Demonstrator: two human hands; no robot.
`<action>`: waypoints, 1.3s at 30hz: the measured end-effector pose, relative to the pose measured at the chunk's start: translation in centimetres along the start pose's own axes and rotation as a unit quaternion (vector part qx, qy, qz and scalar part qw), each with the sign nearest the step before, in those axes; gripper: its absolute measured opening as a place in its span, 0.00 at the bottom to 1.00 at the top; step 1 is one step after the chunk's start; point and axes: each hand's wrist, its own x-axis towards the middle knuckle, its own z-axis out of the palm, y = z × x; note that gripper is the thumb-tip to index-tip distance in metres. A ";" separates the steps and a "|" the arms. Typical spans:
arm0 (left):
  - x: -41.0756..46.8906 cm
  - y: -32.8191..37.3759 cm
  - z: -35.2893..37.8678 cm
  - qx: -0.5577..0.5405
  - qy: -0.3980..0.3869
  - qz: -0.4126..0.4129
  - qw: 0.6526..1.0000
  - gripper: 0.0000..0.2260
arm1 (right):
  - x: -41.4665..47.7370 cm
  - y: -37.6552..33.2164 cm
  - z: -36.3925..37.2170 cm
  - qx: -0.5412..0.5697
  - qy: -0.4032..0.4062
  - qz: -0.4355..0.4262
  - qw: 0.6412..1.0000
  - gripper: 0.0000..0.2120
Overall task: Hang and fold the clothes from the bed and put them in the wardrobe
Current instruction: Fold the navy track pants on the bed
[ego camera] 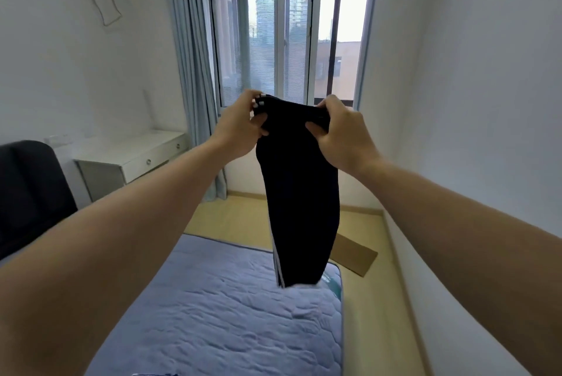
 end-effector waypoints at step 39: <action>-81.1 -26.1 -20.5 0.102 -0.725 -0.504 0.458 0.17 | -70.3 -35.9 35.2 0.088 -0.845 0.152 0.505 0.15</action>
